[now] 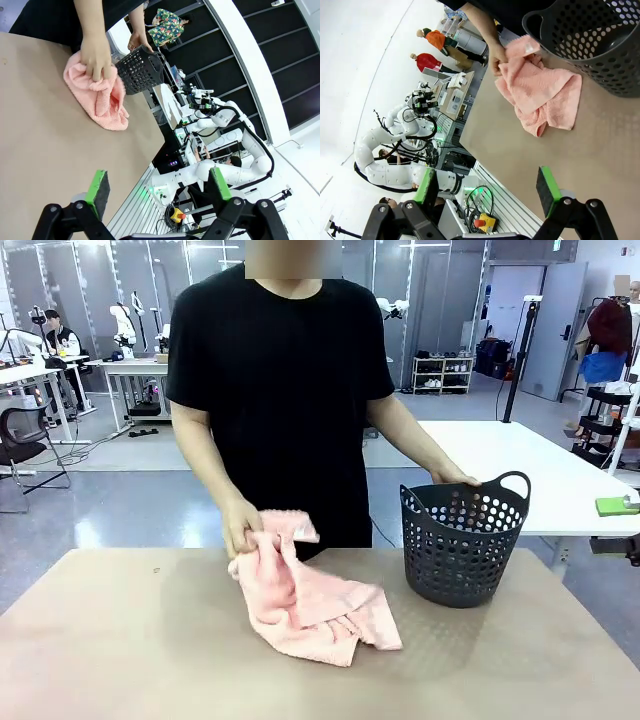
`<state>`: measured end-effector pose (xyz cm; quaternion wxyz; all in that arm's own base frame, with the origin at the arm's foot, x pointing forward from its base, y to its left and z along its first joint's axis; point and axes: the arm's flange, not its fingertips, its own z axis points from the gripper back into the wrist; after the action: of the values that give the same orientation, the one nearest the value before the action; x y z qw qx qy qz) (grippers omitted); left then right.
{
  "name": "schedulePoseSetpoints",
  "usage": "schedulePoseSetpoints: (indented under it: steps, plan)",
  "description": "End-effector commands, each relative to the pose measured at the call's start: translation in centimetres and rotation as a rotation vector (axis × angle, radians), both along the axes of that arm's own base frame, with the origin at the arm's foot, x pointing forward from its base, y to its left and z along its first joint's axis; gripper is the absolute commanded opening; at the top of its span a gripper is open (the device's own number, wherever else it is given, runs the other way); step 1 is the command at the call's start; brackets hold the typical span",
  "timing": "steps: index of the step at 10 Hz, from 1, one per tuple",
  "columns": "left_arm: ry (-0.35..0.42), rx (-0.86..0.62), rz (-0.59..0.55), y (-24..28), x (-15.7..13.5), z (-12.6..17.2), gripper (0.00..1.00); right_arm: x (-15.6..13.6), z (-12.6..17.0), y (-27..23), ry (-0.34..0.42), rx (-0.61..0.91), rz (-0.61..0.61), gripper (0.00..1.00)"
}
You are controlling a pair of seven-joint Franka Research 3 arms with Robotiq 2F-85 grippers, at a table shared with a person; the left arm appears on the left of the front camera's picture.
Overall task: Fold the towel.
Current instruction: Grab the top end of the 100 cm Hotel Towel extended by the human.
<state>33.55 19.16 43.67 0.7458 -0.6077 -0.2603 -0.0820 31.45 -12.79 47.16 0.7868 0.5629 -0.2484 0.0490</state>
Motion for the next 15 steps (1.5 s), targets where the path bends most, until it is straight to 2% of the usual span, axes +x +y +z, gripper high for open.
schedulePoseSetpoints:
  steps: [1, 15]
  plan:
    - [-0.011, -0.011, -0.008, 0.05, -0.05, -0.03, 1.00, 0.25, 0.10, 0.00, -0.023, 0.008, 0.002, 1.00]
    - [-0.011, -0.011, -0.008, 0.05, -0.05, -0.03, 1.00, 0.25, 0.10, 0.00, -0.023, 0.008, 0.002, 1.00]
